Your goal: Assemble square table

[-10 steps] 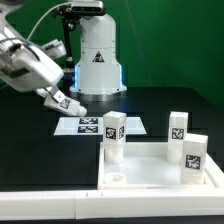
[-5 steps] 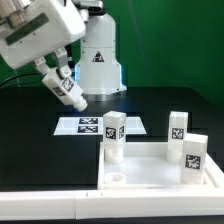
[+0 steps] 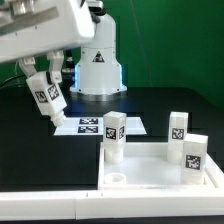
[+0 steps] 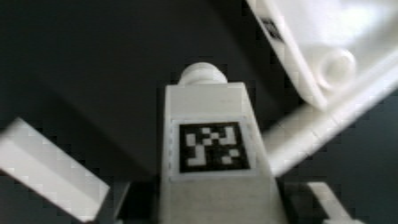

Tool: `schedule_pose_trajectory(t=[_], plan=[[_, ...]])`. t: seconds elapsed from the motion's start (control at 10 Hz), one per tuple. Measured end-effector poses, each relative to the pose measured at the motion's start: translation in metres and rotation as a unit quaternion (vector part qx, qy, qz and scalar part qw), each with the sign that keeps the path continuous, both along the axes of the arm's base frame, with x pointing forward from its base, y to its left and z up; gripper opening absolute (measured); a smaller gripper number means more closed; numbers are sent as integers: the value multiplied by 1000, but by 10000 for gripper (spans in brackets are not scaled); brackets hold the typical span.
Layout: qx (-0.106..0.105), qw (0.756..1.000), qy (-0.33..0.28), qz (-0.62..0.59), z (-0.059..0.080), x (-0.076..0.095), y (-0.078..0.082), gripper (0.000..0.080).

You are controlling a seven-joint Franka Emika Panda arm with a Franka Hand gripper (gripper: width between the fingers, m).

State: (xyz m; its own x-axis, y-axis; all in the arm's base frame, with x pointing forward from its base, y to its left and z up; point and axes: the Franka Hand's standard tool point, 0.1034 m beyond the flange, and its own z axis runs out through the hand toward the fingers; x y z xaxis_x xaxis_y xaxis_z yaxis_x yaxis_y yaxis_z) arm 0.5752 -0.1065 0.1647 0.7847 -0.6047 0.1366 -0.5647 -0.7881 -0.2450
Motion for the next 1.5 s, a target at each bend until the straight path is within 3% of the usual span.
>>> schedule_pose_trajectory(t=[0.1, 0.2, 0.3, 0.6, 0.7, 0.8, 0.9, 1.3, 1.5], plan=[[-20, 999, -22, -13, 2, 23, 16, 284], [-35, 998, -43, -13, 4, 34, 41, 284], [-65, 995, -79, -15, 3, 30, 32, 284], [-66, 995, -74, -13, -2, 28, 34, 284], [-80, 994, -69, 33, -3, 37, 50, 284], [-95, 990, -66, 86, -14, 48, 74, 285], [-102, 984, -53, 138, -29, 49, 89, 285], [-101, 985, -52, 131, -28, 49, 85, 285], [-120, 979, -62, 150, -37, 52, 94, 285]])
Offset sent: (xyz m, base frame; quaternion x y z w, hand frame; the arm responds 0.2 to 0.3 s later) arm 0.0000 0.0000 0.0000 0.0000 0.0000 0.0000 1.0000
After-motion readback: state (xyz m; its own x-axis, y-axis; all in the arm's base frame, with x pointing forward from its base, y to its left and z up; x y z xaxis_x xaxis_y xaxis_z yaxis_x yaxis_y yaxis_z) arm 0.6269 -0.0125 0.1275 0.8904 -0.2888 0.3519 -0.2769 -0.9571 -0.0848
